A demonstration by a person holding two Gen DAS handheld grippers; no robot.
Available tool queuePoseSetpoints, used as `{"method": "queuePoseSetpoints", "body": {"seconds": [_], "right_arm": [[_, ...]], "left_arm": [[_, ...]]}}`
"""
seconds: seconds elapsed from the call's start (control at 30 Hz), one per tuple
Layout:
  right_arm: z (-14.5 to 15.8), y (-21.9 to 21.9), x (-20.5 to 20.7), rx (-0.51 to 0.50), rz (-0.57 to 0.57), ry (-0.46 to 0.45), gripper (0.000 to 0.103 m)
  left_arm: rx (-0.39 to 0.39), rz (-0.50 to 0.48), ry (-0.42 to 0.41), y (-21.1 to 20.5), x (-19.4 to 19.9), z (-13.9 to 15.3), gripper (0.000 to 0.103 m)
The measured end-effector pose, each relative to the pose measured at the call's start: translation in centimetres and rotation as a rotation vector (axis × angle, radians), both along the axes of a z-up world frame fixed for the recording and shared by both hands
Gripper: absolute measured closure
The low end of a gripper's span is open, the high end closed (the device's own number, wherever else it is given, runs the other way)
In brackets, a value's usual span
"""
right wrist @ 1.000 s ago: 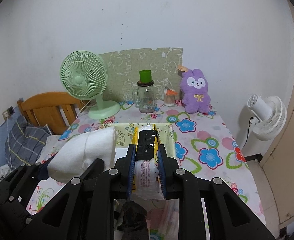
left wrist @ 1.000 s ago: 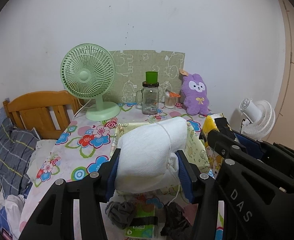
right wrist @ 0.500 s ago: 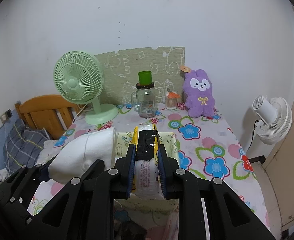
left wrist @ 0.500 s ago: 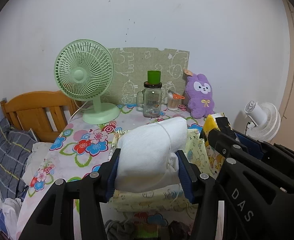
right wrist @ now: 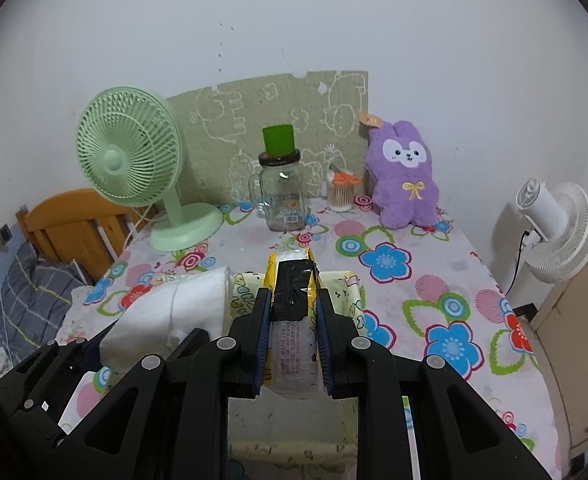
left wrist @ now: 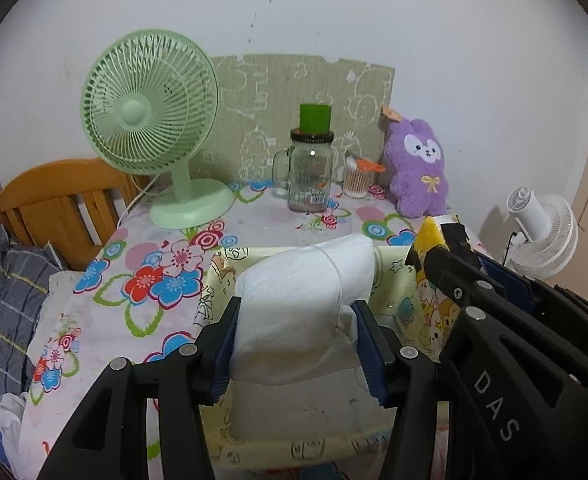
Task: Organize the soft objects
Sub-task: 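Carry the white bundle into the box with the left tool while the right tool carries its item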
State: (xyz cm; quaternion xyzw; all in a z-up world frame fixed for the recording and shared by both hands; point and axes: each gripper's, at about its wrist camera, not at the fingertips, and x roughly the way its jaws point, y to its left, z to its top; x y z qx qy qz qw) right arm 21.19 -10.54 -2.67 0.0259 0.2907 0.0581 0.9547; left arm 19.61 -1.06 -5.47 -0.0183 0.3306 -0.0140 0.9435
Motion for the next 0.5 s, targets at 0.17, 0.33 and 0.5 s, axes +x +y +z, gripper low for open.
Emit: {"method": "queuePoseSetpoints", "body": {"seconds": [0.17,0.33,0.5], "right_arm": [[-1.4,0.2,1.4,-0.006,-0.003,0.029,0.078],[-2.5,0.3,2.4,-0.010,-0.012,0.058,0.078],[-3.2,0.5,3.1,-0.015,0.002,0.072,0.078]], "left_arm": [[-0.013,-0.001,0.043,0.2,1.4,-1.4,0.048],[-0.028,-0.015,0.085,0.4,2.6,-2.6,0.045],[-0.025,-0.040,0.077,0.3,3.1,-3.1,0.039]]}}
